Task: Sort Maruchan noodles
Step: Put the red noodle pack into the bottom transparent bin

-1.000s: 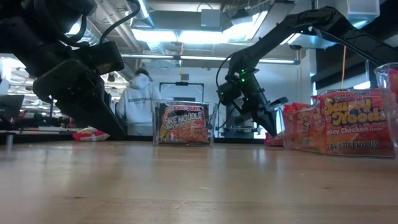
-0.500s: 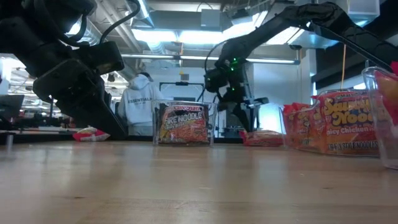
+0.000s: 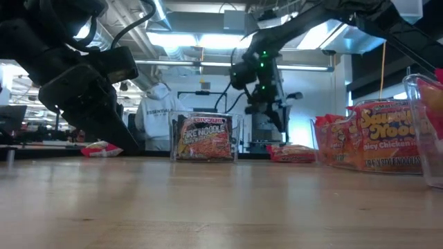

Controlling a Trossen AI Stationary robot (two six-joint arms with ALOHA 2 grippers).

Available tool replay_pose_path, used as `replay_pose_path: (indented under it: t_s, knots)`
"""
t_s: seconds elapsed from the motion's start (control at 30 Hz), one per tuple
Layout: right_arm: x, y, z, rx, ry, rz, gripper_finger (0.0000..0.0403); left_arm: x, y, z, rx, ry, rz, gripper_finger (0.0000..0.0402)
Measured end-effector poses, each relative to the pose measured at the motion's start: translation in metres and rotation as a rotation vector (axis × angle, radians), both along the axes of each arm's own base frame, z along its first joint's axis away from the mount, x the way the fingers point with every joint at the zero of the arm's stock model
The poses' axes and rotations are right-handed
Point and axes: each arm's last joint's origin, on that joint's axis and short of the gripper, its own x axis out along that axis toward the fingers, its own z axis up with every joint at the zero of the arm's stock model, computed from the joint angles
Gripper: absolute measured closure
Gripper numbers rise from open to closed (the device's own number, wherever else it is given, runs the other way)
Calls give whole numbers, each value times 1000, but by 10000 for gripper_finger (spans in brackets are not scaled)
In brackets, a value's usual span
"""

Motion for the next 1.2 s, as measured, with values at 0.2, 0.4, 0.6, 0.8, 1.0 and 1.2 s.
replay_pose_path:
  t_s: [0.2, 0.4, 0.6, 0.8, 1.0, 1.2]
  knots:
    - [-12, -7, -30, 5, 17, -83, 391, 0, 0, 0, -13, -5, 12, 217]
    - [-18, -4, -49, 69, 2, -100, 391, 0, 0, 0, -20, -8, 17, 217]
    - [-14, 7, -46, 130, 14, -7, 391, 0, 0, 0, -36, -13, 30, 217]
    - [10, 38, -36, 209, -72, 167, 391, 1, -1, 1, -46, -25, 33, 217]
    - [25, 77, -36, 244, -29, 280, 391, 1, -1, 1, -48, -25, 33, 217]
    - [42, 127, -36, 317, -42, 412, 391, 1, -1, 1, -49, -25, 34, 217]
